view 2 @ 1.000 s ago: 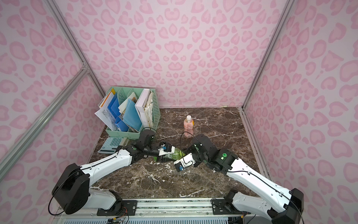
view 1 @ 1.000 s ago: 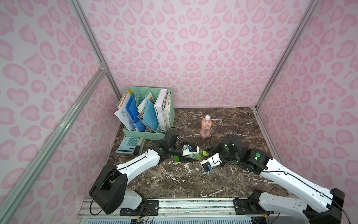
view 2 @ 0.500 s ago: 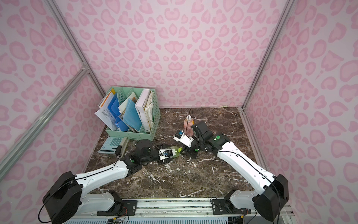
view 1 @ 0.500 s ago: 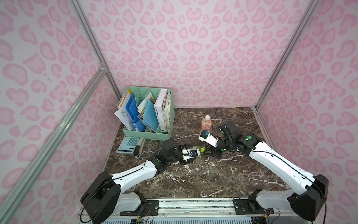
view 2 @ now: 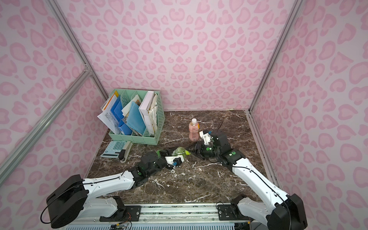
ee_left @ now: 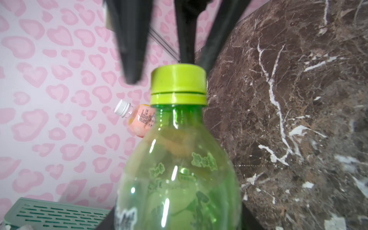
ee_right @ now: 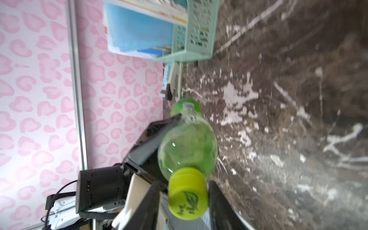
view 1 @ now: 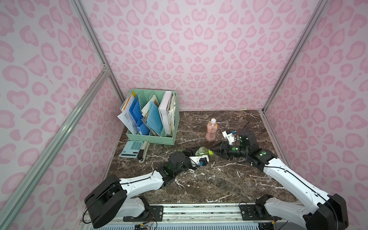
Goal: Screw on the bottle caps
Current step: Screw the bottle cap onto the plastic bottle.
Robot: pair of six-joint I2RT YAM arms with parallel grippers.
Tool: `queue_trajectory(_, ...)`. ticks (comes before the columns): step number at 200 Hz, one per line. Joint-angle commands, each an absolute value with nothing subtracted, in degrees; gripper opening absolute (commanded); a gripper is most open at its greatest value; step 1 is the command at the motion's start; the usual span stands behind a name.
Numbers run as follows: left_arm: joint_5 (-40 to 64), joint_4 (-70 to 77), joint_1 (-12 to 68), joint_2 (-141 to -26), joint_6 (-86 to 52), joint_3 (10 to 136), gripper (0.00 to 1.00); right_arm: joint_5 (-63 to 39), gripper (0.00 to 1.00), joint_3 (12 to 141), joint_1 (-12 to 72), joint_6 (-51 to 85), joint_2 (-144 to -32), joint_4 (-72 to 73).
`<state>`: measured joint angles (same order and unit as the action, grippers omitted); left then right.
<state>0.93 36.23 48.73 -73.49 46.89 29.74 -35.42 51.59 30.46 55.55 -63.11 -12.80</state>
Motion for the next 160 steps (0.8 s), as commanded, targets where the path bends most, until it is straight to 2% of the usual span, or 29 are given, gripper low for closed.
queue_trajectory(1, 8.4, 31.2, 45.5, -72.2, 45.2, 31.4, 0.51, -31.2, 0.59, 57.0, 29.6, 25.2, -61.7, -19.0)
queue_trajectory(10, 12.3, 27.7, 43.5, -71.8, 43.7, 32.6, 0.51, -27.8, 0.60, 58.4, 29.5, 16.2, -61.0, -22.7)
queue_trajectory(22, 19.5, 22.2, 40.7, -71.7, 43.0, 34.7, 0.51, -28.3, 0.62, 59.9, 29.5, 2.2, -60.2, -26.1)
queue_trajectory(44, 28.5, 13.9, 37.5, -73.3, 42.4, 38.8, 0.50, -27.9, 0.59, 61.5, 31.0, -20.8, -59.4, -31.3)
queue_trajectory(92, 36.6, 6.1, 36.5, -76.1, 43.4, 43.3, 0.50, -19.1, 0.53, 58.2, 37.0, -58.5, -56.6, -32.4)
queue_trajectory(129, 41.2, 5.1, 35.8, -76.8, 42.7, 44.6, 0.50, -11.9, 0.52, 57.3, 43.5, -70.1, -57.8, -30.9)
queue_trajectory(160, 43.0, 2.6, 35.5, -78.4, 43.0, 46.5, 0.50, -9.8, 0.51, 57.3, 46.3, -72.9, -59.4, -29.6)
